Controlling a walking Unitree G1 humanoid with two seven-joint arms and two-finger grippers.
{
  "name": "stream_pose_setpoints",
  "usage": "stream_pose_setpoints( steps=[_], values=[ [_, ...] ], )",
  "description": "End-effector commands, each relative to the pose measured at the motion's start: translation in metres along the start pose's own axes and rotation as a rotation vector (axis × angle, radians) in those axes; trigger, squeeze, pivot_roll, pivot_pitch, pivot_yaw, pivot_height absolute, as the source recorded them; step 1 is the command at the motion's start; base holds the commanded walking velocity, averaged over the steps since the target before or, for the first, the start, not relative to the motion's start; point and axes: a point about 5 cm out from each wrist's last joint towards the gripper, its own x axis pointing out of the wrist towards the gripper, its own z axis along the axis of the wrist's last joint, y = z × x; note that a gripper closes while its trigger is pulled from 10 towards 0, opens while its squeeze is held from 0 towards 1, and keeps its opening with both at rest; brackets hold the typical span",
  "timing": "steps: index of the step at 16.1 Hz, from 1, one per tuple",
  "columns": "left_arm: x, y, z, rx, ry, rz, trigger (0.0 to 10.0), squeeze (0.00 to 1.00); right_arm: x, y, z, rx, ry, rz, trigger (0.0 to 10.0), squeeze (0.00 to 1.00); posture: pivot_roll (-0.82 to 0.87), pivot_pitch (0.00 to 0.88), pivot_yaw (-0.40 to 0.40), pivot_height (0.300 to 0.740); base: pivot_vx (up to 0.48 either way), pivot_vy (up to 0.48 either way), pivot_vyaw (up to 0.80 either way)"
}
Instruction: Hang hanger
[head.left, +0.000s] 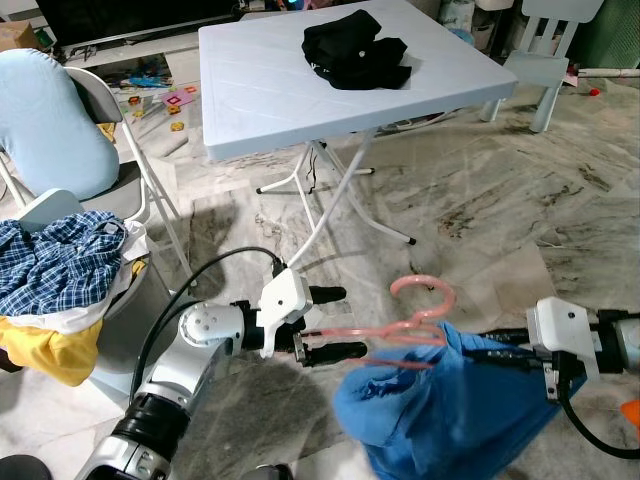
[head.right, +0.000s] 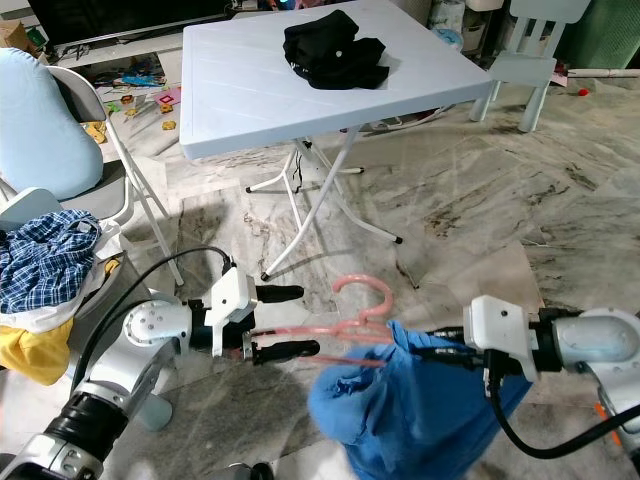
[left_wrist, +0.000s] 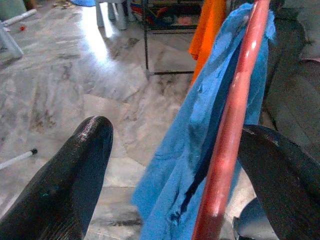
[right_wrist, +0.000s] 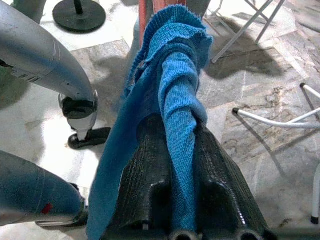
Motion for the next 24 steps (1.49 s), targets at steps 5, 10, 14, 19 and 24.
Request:
stream_pose_setpoints(
  steps=[5, 10, 14, 19, 24],
  values=[
    [0.000, -0.002, -0.005, -0.062, 0.030, -0.094, 0.0, 0.00, -0.001, -0.005, 0.016, -0.069, -0.022, -0.001, 10.0, 0.00, -0.13, 0.075, 0.086, 0.740, 0.000, 0.000, 0.00],
    [0.005, -0.003, -0.003, -0.087, 0.018, -0.147, 0.0, 0.00, -0.001, -0.008, 0.016, -0.070, -0.018, 0.005, 10.0, 0.00, -0.13, 0.070, 0.082, 0.740, 0.000, 0.000, 0.00],
    [0.003, -0.003, -0.003, -0.093, 0.041, -0.179, 0.0, 0.00, 0.001, -0.009, 0.017, -0.075, -0.019, 0.002, 10.0, 0.00, -0.13, 0.070, 0.083, 0.740, 0.000, 0.000, 0.00],
    [0.000, -0.003, -0.005, -0.069, 0.111, -0.232, 0.0, 0.00, 0.002, -0.012, 0.017, -0.083, -0.018, -0.006, 10.0, 0.00, -0.13, 0.064, 0.084, 0.740, 0.000, 0.000, 0.00],
    [-0.001, 0.000, -0.002, -0.029, 0.142, -0.243, 0.0, 0.00, 0.005, -0.010, 0.015, -0.088, -0.006, 0.000, 10.0, 0.00, -0.12, 0.062, 0.083, 0.740, 0.000, 0.000, 0.00]
  ],
)
